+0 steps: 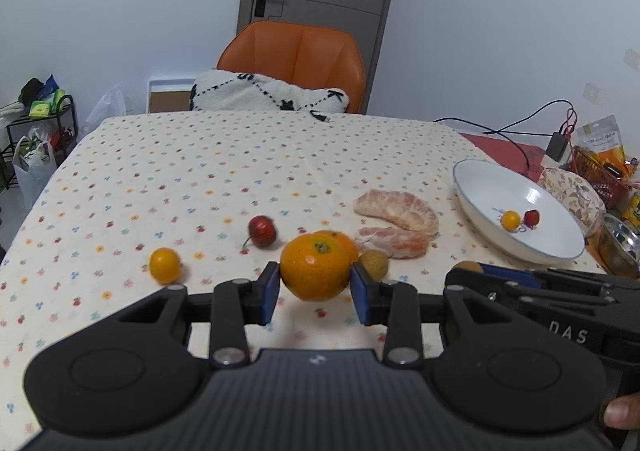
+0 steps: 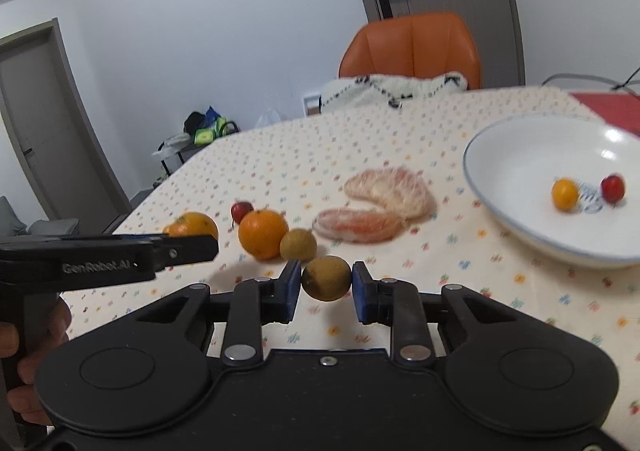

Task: Organize fruits
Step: 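Carry the orange and kiwi with both tools over the white plate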

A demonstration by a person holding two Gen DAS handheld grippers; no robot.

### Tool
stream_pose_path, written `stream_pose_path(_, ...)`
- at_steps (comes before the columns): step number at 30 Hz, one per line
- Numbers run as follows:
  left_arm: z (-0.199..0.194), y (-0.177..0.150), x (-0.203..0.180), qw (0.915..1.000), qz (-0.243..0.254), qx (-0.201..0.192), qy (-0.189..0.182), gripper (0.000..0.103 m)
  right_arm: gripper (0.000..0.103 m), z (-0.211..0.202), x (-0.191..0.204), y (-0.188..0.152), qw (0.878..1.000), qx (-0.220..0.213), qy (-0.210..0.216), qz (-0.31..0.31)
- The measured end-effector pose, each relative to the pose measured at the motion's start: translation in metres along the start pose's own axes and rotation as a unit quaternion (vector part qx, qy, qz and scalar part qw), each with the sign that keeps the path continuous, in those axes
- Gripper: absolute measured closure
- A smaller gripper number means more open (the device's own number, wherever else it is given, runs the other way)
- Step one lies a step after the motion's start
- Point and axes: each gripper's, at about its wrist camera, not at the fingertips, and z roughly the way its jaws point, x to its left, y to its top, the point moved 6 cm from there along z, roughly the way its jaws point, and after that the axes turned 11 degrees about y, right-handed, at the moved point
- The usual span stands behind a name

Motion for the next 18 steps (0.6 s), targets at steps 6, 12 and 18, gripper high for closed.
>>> stream_pose_path(6,-0.001,0.010,-0.022,0.9997,0.013,-0.011,-0.015,0.067,0.077,-0.019,-0.012,0.012,1.000,-0.024,-0.016,0.000)
stream_pose_path(12,-0.003,0.020,-0.043,0.9990,0.027,-0.022,-0.029,0.067,0.077,-0.037,-0.027,0.020,0.998,-0.047,-0.031,0.005)
stream_pose_path(18,-0.007,0.029,-0.070,0.9973,0.045,-0.034,-0.048,0.067,0.077,-0.055,-0.039,0.026,0.996,-0.069,-0.047,0.009)
